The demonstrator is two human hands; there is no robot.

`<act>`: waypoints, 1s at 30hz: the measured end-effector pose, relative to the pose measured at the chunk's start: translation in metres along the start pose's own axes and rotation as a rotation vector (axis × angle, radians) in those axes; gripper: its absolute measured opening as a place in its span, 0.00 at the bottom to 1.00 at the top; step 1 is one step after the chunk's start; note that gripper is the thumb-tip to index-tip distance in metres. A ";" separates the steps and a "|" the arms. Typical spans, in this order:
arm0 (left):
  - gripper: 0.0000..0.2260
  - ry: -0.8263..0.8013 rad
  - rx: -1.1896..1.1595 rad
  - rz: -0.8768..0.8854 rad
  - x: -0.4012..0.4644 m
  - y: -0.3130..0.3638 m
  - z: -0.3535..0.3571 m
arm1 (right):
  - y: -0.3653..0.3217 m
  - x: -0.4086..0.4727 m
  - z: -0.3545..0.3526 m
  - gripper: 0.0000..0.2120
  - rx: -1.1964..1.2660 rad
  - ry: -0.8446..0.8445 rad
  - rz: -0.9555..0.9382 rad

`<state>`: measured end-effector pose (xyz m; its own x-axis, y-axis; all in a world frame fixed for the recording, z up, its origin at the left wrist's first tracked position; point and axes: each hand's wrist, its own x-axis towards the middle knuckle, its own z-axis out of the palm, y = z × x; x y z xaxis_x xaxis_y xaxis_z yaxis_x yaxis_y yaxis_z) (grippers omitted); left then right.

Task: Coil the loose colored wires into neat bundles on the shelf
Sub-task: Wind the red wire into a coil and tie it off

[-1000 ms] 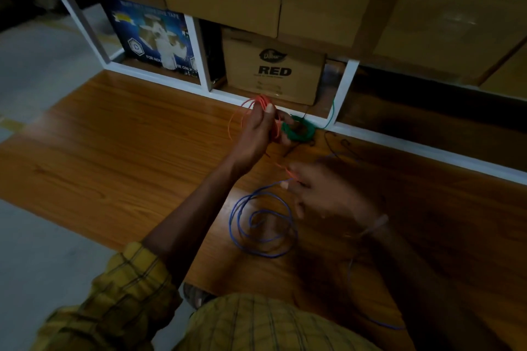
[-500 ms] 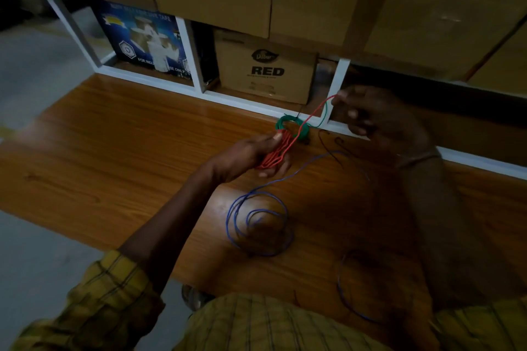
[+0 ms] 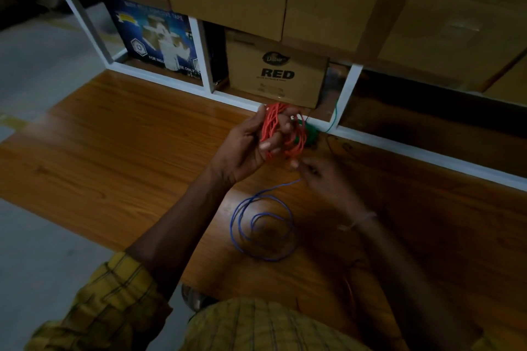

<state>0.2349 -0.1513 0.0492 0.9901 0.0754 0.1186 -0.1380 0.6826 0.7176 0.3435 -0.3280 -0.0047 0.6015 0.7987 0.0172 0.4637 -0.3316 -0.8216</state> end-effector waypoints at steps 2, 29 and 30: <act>0.27 0.096 0.114 0.063 0.004 -0.003 -0.003 | -0.007 -0.011 0.008 0.08 -0.055 -0.044 -0.050; 0.18 -0.217 0.622 -0.256 -0.016 -0.012 0.010 | -0.028 0.038 -0.099 0.05 0.004 0.228 -0.140; 0.18 -0.222 0.595 -0.255 -0.016 -0.013 0.012 | -0.018 0.044 -0.093 0.05 -0.026 0.274 -0.128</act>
<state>0.2210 -0.1704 0.0460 0.9733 -0.2290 -0.0118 0.0446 0.1385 0.9894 0.4226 -0.3333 0.0639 0.6890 0.6704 0.2755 0.5611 -0.2528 -0.7882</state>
